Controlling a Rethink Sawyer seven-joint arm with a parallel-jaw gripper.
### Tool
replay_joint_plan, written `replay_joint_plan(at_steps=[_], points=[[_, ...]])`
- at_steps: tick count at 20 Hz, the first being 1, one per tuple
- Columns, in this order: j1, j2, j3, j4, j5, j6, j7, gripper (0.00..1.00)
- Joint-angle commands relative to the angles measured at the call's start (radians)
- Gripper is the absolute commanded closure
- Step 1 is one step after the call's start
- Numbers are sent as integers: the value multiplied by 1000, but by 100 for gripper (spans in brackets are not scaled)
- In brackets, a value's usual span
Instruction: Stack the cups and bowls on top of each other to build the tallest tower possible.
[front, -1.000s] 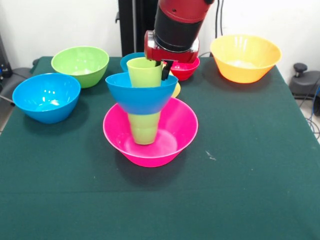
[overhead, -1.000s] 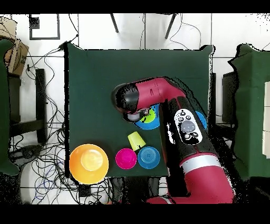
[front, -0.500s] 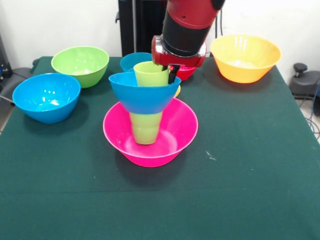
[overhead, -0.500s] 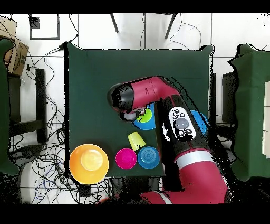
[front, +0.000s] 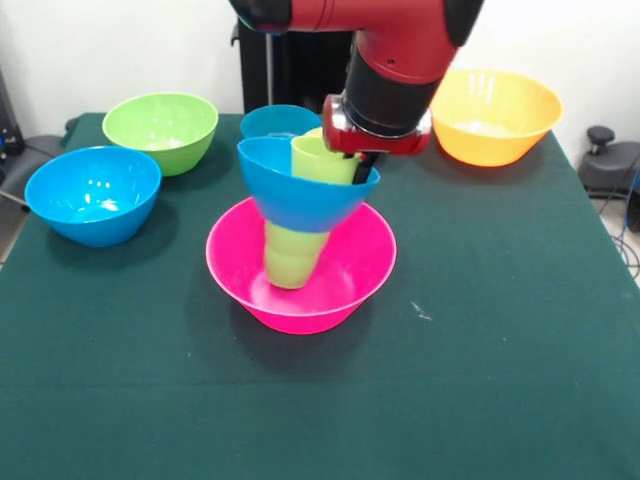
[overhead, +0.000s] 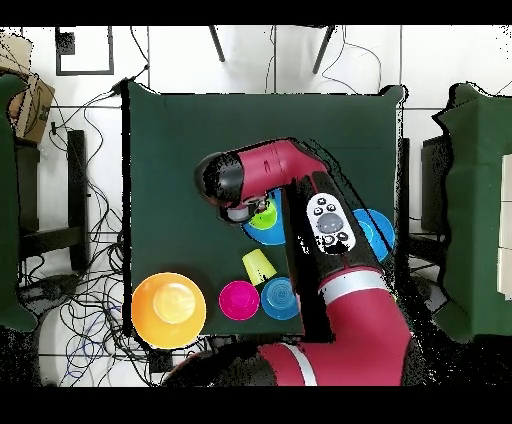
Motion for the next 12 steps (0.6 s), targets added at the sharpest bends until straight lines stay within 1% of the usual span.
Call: replay_joint_plan(at_steps=[1, 9, 12], points=[[25, 69, 14, -102, -28, 72, -112, 100], [29, 94, 12, -161, -25, 113, -128, 100], [25, 89, 10, -162, -28, 118, -134, 100]])
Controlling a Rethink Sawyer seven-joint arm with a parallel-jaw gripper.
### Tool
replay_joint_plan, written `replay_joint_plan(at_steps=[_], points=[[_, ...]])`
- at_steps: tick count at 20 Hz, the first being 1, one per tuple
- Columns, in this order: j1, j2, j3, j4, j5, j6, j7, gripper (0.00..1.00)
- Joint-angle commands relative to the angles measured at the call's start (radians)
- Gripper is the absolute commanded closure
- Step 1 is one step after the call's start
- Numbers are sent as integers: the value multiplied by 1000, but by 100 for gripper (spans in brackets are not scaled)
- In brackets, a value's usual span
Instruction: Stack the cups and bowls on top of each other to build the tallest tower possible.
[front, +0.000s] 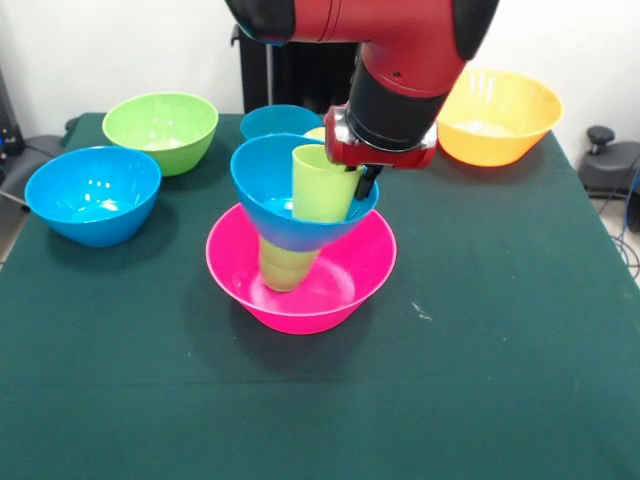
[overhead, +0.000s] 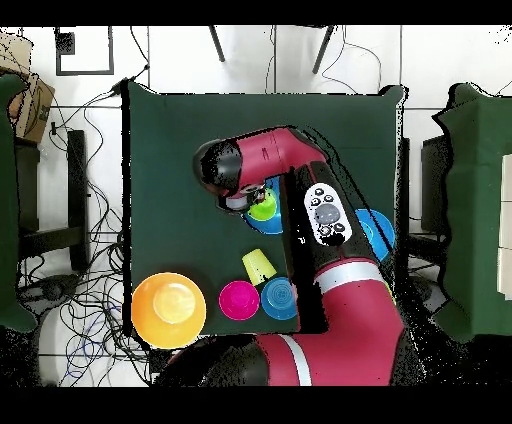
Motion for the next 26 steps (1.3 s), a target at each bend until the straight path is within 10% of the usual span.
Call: replay_joint_plan(at_steps=[1, 26], points=[[8, 48, 9, -68, -29, 67, -139, 100], [-99, 31, 11, 78, -85, -97, -160, 100]])
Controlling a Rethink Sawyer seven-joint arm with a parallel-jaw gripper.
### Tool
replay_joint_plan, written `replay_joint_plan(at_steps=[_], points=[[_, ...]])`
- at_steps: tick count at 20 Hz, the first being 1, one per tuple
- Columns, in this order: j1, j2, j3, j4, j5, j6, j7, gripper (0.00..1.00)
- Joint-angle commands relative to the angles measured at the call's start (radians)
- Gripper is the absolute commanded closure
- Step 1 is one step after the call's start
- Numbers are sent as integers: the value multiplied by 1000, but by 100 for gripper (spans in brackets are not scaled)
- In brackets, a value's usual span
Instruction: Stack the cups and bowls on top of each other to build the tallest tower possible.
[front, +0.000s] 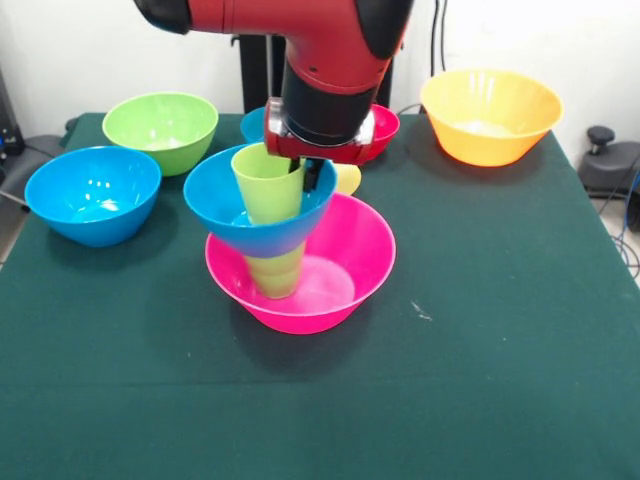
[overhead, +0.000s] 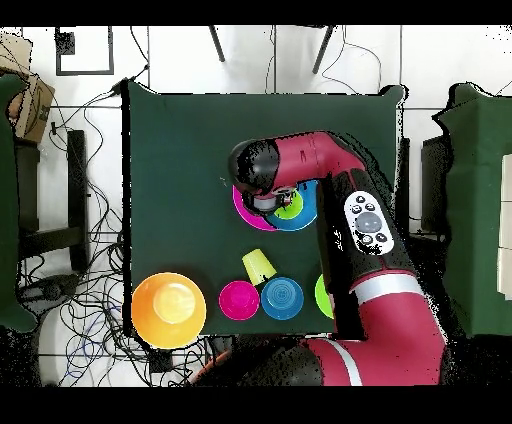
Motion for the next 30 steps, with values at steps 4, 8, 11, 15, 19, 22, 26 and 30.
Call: replay_joint_plan(at_steps=[4, 8, 11, 15, 19, 22, 26, 30], points=[[4, 43, 9, 54, -81, -98, -147, 100], [7, 51, 7, 52, -83, -109, -140, 100], [11, 47, 3, 62, -85, -122, -125, 100], [12, 29, -1, 83, -87, -131, -121, 100], [12, 25, -3, 89, -87, -138, -118, 100], [11, 26, -3, 89, -86, -138, -122, 100], [10, 15, -5, 94, -82, -128, -129, 100], [6, 11, -6, 101, -83, -134, -133, 100]])
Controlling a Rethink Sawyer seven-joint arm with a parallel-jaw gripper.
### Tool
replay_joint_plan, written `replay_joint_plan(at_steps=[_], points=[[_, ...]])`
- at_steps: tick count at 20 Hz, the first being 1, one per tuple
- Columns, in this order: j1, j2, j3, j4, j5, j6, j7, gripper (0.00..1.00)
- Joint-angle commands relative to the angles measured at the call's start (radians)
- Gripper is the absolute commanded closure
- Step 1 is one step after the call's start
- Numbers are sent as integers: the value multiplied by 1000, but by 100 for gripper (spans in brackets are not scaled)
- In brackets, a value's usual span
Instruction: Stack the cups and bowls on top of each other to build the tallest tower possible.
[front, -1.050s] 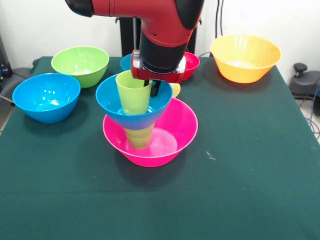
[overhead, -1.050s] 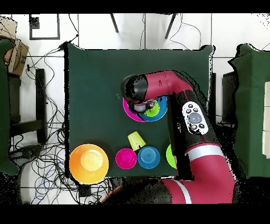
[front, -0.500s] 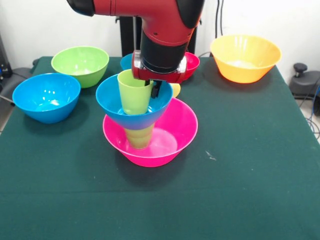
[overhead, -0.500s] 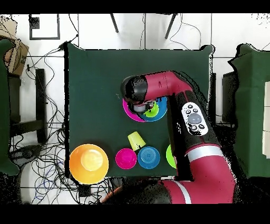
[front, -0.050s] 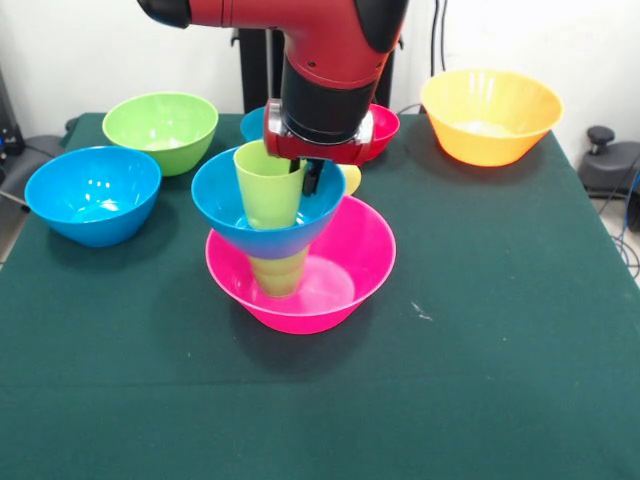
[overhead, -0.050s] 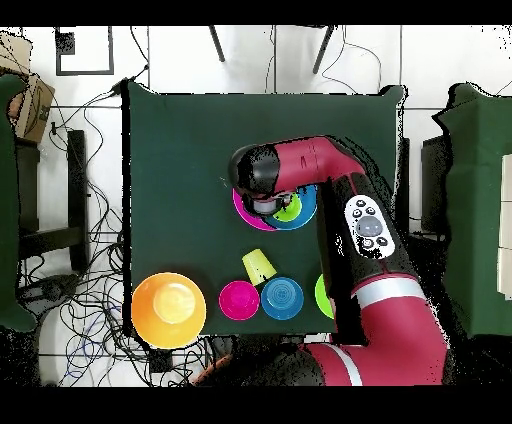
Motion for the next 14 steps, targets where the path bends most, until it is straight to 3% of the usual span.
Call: replay_joint_plan(at_steps=[1, 14], points=[[7, 26, -1, 68, -83, -74, -134, 100], [-6, 17, -1, 94, -82, -91, -133, 100]])
